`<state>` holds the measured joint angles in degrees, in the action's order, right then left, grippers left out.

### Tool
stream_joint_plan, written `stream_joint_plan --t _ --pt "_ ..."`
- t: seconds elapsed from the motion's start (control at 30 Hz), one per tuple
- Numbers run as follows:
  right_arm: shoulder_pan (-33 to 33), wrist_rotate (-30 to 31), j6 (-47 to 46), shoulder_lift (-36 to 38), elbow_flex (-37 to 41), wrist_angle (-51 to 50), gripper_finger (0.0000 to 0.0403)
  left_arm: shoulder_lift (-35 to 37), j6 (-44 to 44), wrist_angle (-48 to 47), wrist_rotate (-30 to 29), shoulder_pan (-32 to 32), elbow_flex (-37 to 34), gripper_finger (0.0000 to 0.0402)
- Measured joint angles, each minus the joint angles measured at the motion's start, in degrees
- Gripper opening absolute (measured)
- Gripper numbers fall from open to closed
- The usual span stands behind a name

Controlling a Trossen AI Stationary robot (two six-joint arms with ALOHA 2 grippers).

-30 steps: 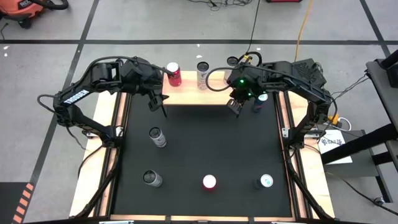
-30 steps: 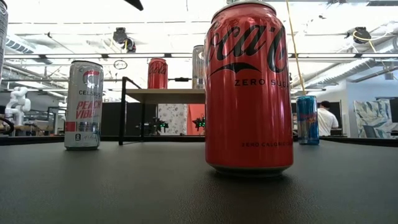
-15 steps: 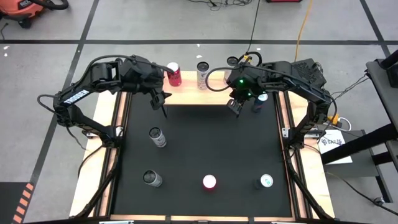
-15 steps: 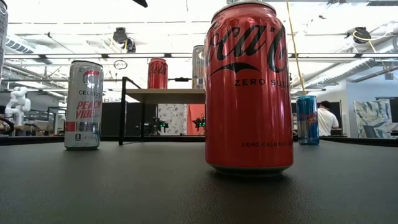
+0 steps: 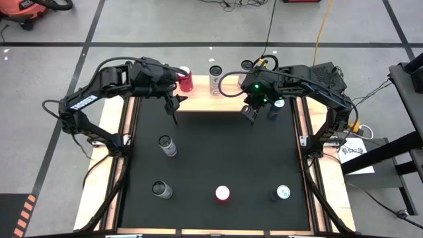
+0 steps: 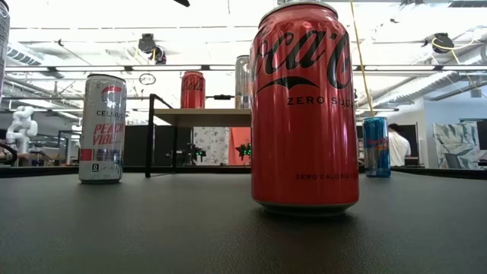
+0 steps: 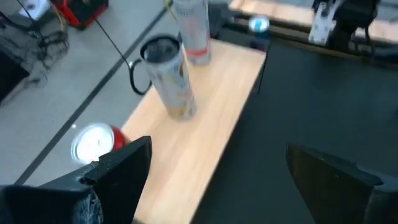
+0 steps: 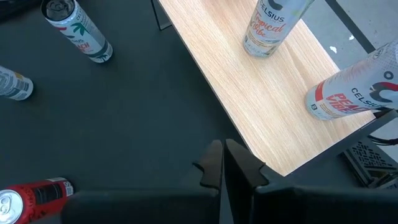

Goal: Place canned beverage on shelf
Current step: Put the white pink soda can on the shelf aligned with the other white pink soda can

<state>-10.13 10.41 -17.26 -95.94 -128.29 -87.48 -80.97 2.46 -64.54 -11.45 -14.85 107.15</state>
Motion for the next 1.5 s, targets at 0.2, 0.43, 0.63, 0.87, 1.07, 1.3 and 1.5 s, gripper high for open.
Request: stream_joint_plan --t 0.2,0.43,0.63,0.87,1.07,1.3,1.5 --pt "0.0 -0.02 0.0 0.0 0.0 0.63 0.0 -2.39 1.41 1.91 2.05 -0.07 0.0 0.0373" --pt "0.0 -0.04 0.37 0.0 0.0 0.62 0.0 -5.53 3.68 -14.7 6.71 0.18 0.0 0.0373" --pt "0.0 -0.04 0.37 0.0 0.0 0.62 0.0 -7.61 7.44 -21.46 5.42 2.72 0.0 0.0373" --pt "0.0 -0.11 0.39 0.0 0.0 0.59 0.0 -7.95 10.85 -22.27 4.9 6.09 -0.69 0.0373" --pt "0.0 -0.13 0.39 0.0 0.0 0.59 0.0 -7.37 13.75 -22.13 4.35 9.14 -6.68 0.0373" --pt "0.0 -0.13 0.39 0.0 0.0 0.52 0.0 -7.43 13.72 -21.51 3.84 11.52 -14.18 0.0373" --pt "0.0 -0.09 0.39 0.0 0.0 0.48 0.0 -7.43 13.72 -21.38 3.71 13.28 -16.72 0.0373"
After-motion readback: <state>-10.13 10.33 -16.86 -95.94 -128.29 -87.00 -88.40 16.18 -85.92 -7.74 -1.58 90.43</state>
